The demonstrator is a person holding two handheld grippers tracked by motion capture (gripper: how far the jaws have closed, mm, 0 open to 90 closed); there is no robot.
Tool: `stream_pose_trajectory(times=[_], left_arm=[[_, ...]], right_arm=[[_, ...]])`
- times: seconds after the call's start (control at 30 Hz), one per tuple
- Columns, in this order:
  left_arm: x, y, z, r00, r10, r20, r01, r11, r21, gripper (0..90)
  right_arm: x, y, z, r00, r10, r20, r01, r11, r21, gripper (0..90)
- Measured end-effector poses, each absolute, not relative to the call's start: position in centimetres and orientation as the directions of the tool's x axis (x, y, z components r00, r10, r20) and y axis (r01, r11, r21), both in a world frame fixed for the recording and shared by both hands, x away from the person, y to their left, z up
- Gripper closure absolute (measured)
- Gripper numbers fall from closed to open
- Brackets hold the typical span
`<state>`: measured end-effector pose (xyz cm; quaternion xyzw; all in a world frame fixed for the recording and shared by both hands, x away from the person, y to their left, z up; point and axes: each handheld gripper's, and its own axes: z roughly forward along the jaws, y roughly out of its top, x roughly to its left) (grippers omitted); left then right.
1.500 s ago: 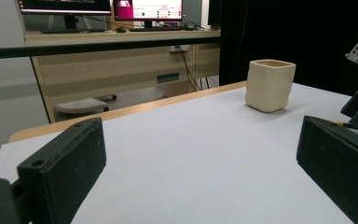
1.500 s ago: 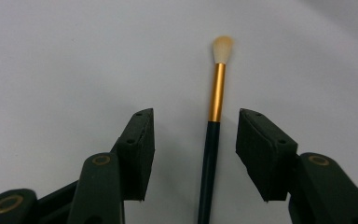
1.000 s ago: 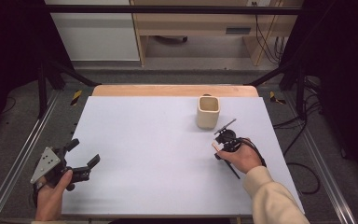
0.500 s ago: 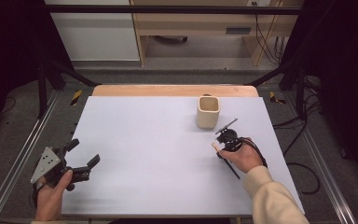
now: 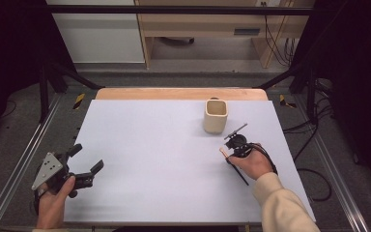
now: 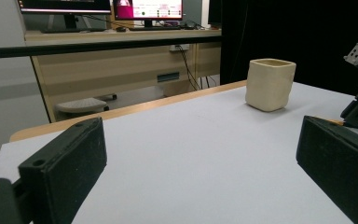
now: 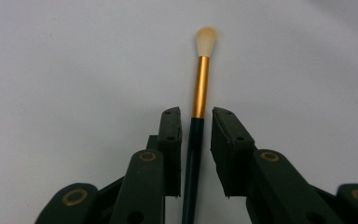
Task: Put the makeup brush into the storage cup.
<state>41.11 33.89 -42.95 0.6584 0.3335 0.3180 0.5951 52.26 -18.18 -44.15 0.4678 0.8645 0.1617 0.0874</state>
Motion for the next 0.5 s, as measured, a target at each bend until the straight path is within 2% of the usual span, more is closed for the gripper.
stream_pose_trajectory(times=[0.5], left_arm=[[41.13, 33.92, -42.95, 0.573, 0.819, 0.02, 0.061, -0.067, 0.996, 0.8]], right_arm=[[52.32, -17.95, -44.48, -0.551, 0.834, -0.003, 0.779, 0.517, 0.355, 77.8]])
